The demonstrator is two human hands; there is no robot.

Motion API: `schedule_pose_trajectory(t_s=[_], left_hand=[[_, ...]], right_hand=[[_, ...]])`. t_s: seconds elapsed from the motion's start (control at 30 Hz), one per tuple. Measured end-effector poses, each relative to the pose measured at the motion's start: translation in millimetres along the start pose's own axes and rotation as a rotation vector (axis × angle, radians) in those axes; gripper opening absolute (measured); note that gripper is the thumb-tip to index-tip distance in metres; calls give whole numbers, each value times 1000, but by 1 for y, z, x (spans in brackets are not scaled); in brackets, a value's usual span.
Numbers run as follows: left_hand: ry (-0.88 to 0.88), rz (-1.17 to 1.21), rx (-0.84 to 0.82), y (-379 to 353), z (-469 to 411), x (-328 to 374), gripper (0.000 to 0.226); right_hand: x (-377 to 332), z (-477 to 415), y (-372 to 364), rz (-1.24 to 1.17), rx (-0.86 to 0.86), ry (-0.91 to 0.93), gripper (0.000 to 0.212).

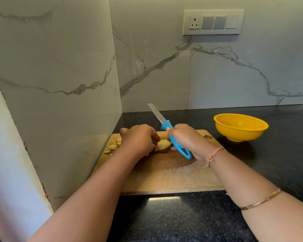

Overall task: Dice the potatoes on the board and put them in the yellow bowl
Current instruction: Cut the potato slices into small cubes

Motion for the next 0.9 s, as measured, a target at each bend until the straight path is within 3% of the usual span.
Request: schedule_pose_trajectory(t_s=[0.17,0.33,0.47,0.6,0.9], left_hand=[[-25,106,14,-3,2,-3,37],[-67,21,-52,-7,3,-1,49],[-67,-28,-67,-9,5,3,59],[-63,-51,-42,-15,3,-1,55],[-60,-5,-33,-17,0,-3,53]], right_hand=[[1,1,1,-55,-2,-7,18],[3,6,11,14,103,2,31],[7,25,23,244,198,56,30],[16,49,25,521,234,98,35],[22,78,22,631,255,155,41]])
Point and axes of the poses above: each hand's wrist, its own z-axis away from the middle knuckle, its own y-axis out of the back of the hand, x = y × z, the point moved 1 cm from there along -z, towards the middle knuckle, and after that the axes turned 15 degrees about -y, right-handed, at the moved point
